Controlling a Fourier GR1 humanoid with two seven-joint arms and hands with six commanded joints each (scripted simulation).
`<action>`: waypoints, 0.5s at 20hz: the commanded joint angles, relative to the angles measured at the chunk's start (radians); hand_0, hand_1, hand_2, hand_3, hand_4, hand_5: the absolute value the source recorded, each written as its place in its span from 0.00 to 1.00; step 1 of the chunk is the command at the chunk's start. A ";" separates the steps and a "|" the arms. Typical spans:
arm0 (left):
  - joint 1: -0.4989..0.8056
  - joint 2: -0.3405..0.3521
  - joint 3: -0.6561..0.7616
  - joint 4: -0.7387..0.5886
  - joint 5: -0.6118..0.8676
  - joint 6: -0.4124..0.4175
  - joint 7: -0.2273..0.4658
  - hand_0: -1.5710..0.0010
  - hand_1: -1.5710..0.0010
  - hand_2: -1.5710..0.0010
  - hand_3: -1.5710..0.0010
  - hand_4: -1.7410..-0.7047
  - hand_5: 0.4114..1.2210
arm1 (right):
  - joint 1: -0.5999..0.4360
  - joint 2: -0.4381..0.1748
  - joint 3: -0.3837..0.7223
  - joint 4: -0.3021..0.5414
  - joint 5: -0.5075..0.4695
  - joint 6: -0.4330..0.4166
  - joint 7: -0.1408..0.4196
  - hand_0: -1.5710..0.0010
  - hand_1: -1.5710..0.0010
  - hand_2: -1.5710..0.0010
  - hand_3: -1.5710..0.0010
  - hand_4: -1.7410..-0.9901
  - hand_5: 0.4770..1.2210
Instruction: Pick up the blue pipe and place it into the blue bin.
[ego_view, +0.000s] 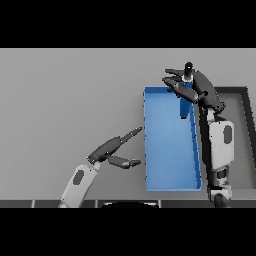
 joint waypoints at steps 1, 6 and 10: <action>0.006 0.007 0.001 0.003 -0.003 0.000 -0.025 1.00 1.00 1.00 1.00 0.78 0.06 | 0.035 -0.008 0.014 -0.002 0.010 -0.019 0.000 0.00 0.00 0.00 0.00 0.32 1.00; 0.000 0.014 0.013 -0.017 -0.002 0.011 -0.018 1.00 1.00 1.00 1.00 0.78 0.07 | 0.137 -0.063 0.106 0.074 0.036 -0.148 0.000 0.00 0.00 0.00 0.00 0.32 1.00; 0.004 0.010 0.001 -0.013 -0.017 0.017 -0.033 1.00 1.00 1.00 1.00 0.79 0.08 | 0.183 -0.170 0.257 0.138 -0.096 -0.256 0.000 0.00 0.00 0.00 0.20 0.26 1.00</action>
